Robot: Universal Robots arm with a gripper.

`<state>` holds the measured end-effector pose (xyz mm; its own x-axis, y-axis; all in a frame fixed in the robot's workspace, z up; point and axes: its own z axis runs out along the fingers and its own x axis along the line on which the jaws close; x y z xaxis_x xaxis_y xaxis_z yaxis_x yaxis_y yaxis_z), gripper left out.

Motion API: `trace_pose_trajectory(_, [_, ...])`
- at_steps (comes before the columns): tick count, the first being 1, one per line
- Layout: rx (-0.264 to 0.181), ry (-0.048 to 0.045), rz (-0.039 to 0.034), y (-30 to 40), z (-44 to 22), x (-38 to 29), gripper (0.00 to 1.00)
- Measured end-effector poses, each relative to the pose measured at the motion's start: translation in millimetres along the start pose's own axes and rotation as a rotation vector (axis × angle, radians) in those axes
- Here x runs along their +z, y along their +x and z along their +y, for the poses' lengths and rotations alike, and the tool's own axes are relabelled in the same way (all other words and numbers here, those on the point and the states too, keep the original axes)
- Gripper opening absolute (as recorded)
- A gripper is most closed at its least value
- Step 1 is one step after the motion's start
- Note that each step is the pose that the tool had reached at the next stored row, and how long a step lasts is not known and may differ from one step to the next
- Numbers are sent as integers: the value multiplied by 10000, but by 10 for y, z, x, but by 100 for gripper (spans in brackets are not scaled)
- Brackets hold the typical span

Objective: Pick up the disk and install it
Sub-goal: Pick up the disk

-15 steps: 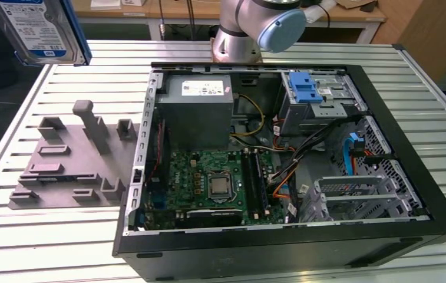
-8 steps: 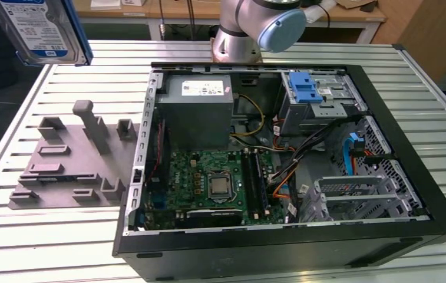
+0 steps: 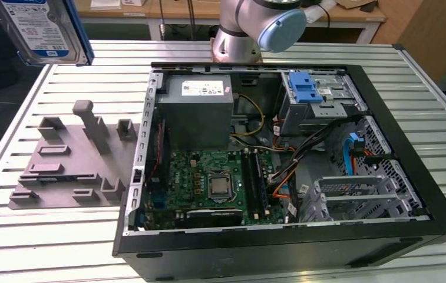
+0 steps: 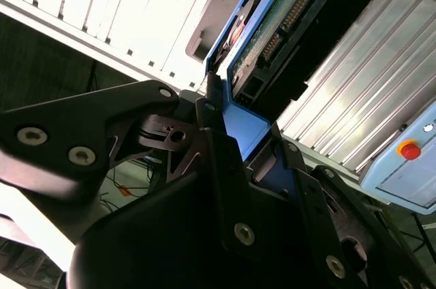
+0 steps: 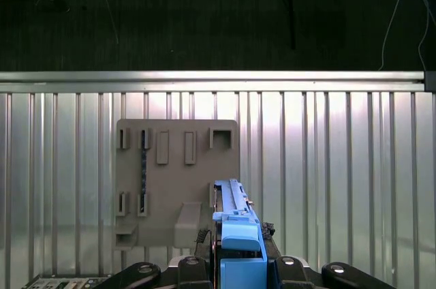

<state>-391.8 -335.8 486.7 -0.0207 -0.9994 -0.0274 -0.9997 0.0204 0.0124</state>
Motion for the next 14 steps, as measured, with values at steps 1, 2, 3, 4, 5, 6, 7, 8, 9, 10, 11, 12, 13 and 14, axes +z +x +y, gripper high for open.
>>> trace_pose_trajectory(1, [0, 0, 0, 0, -3, 0, 37])
trace_pose_trajectory(2, [0, -1, 0, 0, -5, 0, 37])
trace_pose_trajectory(3, [0, -1, 0, 0, -9, 0, 37])
trace_pose_trajectory(4, [0, 0, 0, 0, -11, 0, 37])
trace_pose_trajectory(5, [0, 0, 0, 0, -13, 0, 37])
trace_pose_trajectory(6, [0, 0, 0, 0, -16, 0, 37])
trace_pose_trajectory(7, [0, -1, 0, 0, -19, 0, 37])
trace_pose_trajectory(8, [0, 0, 0, 0, -21, 0, 37])
trace_pose_trajectory(9, [0, 0, 0, 0, -24, 0, 37])
trace_pose_trajectory(10, [0, 0, 0, -1, -26, -1, 37])
trace_pose_trajectory(11, [0, -1, 1, -1, -28, -1, 37])
trace_pose_trajectory(12, [0, -1, 0, -1, -31, -1, 37])
trace_pose_trajectory(13, [0, 0, 0, 0, -33, 0, 37])
trace_pose_trajectory(14, [0, -1, 0, -1, -35, -1, 37])
